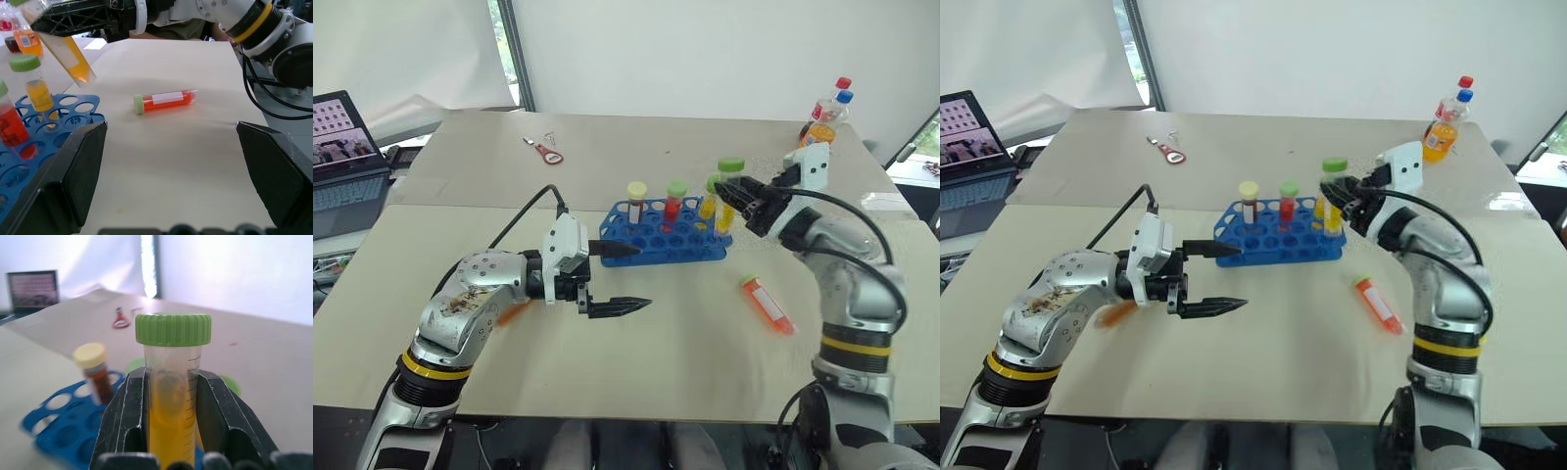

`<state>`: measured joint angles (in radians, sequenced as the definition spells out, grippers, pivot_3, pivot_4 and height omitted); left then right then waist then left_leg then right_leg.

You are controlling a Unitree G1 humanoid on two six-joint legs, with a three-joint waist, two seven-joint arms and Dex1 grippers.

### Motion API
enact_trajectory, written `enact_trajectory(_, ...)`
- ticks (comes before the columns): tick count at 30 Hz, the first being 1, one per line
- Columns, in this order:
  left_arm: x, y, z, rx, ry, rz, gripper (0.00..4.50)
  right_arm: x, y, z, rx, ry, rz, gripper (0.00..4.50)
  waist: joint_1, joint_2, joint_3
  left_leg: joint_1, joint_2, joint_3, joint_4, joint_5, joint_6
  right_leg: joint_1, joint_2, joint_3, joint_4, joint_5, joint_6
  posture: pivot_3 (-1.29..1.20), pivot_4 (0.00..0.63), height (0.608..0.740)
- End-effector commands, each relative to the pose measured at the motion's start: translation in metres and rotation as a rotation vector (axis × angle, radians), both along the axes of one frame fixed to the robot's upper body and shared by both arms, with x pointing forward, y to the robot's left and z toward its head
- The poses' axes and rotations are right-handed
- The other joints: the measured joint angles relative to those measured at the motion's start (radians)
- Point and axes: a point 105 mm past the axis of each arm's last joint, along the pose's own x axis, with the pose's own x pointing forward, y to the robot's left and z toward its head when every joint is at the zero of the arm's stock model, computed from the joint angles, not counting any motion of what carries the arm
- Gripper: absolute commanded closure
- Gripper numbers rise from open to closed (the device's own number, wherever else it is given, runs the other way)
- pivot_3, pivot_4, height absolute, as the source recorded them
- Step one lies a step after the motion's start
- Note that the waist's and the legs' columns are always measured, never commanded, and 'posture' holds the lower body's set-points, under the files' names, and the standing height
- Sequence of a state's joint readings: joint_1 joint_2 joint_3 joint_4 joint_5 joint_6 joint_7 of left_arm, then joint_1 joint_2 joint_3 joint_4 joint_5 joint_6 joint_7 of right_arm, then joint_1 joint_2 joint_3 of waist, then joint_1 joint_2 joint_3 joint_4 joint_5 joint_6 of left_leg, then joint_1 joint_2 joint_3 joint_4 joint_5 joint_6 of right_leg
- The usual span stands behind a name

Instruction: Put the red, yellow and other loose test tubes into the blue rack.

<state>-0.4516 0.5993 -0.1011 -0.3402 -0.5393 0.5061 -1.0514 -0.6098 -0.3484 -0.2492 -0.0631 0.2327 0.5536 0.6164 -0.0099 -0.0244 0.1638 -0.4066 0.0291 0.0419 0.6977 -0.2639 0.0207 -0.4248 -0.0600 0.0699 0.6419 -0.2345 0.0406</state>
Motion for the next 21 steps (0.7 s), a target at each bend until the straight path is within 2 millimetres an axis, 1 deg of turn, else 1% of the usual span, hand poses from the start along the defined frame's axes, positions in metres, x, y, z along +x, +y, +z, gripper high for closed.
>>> enact_trajectory(1, -0.003, 0.001, 0.013, -0.010, -0.047, -0.004, 0.00, 0.003, 0.001, 0.001, -0.013, -0.079, -0.032, 3.56, -0.004, 0.000, 0.000, 0.000, 0.000, 0.000, 0.000, 0.000, 0.000, 0.000, 0.000, 0.000, 0.000, 0.000, 0.000, 0.00, 0.150, 0.740)
enact_trajectory(3, -0.003, 0.001, 0.013, -0.007, -0.050, -0.001, 0.00, 0.006, 0.000, -0.004, -0.005, -0.077, -0.042, 3.56, -0.007, 0.000, 0.000, 0.000, 0.000, 0.000, -0.001, 0.000, 0.000, 0.000, 0.000, 0.000, 0.000, 0.000, 0.000, 0.00, 0.150, 0.740)
enact_trajectory(7, -0.002, 0.004, 0.013, -0.003, -0.048, 0.021, 0.00, 0.008, 0.004, -0.021, 0.014, -0.044, -0.048, 3.56, -0.008, 0.000, 0.000, 0.000, 0.000, 0.000, -0.001, 0.000, 0.000, 0.000, 0.000, 0.000, 0.000, 0.000, 0.000, 0.00, 0.150, 0.740)
enact_trajectory(12, -0.002, 0.005, 0.013, -0.013, -0.043, 0.032, 0.00, 0.010, 0.006, -0.028, 0.034, -0.062, -0.085, 3.56, -0.008, 0.000, 0.000, 0.001, 0.000, 0.000, -0.001, 0.000, 0.000, 0.000, 0.000, 0.000, 0.000, 0.000, 0.000, 0.00, 0.150, 0.740)
enact_trajectory(16, -0.002, 0.001, 0.015, -0.030, -0.044, 0.035, 0.00, 0.013, 0.007, -0.034, 0.050, -0.081, -0.138, 3.56, -0.008, 0.000, 0.000, 0.001, 0.000, 0.000, -0.001, 0.000, 0.000, 0.000, 0.000, 0.000, 0.000, 0.000, 0.000, 0.00, 0.150, 0.740)
enact_trajectory(21, -0.002, 0.000, 0.013, -0.023, -0.043, 0.037, 0.00, 0.013, 0.006, -0.040, 0.075, -0.102, -0.193, 3.56, -0.009, 0.000, 0.000, 0.001, 0.000, 0.000, -0.001, 0.000, 0.000, 0.000, 0.000, 0.000, 0.000, 0.000, 0.000, 0.00, 0.150, 0.740)
